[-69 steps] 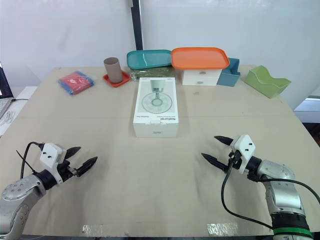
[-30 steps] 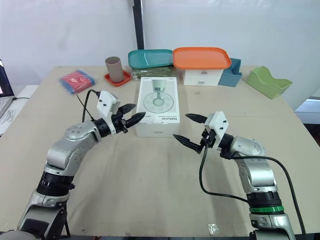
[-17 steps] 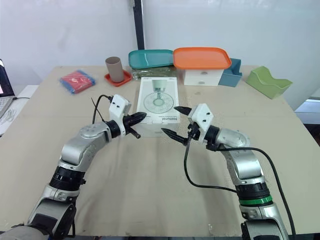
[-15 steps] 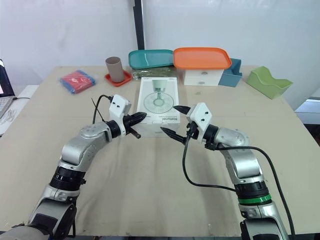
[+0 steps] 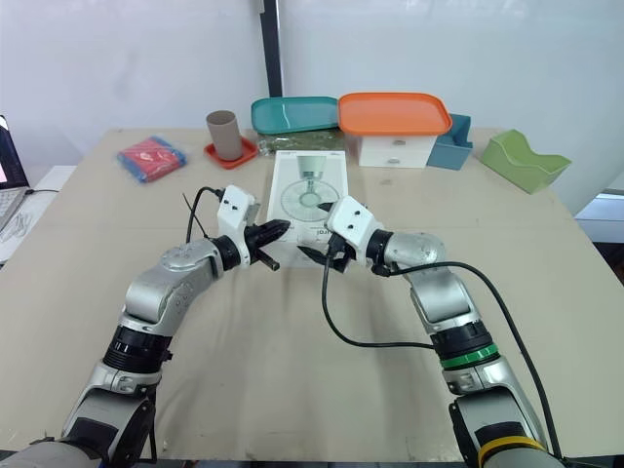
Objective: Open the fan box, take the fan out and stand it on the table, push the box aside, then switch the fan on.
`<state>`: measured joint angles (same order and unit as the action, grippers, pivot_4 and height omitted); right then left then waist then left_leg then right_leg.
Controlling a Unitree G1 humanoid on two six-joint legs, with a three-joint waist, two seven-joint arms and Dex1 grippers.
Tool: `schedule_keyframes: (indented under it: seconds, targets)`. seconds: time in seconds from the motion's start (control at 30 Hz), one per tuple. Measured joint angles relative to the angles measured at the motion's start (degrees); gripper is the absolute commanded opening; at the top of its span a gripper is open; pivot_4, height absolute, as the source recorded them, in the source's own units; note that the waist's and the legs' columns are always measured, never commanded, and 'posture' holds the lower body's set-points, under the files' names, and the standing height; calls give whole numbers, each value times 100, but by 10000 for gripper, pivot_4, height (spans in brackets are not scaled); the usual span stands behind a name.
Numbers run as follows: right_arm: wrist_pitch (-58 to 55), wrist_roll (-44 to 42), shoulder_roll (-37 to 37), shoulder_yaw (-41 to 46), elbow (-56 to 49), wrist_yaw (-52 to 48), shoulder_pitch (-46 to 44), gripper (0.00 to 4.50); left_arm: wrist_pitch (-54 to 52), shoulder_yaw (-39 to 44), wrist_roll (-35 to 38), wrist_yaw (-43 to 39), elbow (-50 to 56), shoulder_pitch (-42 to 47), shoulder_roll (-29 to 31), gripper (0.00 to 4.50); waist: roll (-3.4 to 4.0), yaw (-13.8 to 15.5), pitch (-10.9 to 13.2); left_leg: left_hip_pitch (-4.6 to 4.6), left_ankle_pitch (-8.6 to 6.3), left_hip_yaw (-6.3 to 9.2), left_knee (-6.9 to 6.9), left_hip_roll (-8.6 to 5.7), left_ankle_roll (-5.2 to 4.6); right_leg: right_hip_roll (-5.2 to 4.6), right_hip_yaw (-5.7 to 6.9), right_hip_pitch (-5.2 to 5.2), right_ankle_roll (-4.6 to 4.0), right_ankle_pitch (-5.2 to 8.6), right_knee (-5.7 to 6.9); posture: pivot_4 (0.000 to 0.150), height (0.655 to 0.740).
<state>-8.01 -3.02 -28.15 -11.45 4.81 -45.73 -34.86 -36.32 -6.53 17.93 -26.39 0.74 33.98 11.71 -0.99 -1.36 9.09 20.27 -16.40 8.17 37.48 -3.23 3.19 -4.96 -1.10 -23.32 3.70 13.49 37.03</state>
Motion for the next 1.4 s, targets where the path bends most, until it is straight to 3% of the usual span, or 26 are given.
schedule_keyframes:
  seconds: [1.4]
  targets:
    - [330,295,-43,14,289,86,-198,45000,34,-29,-175,66,38,-40,-120,289,0,0,0,0,1,0,2,0,2,0,0,2,2,-2,0,1500,7400]
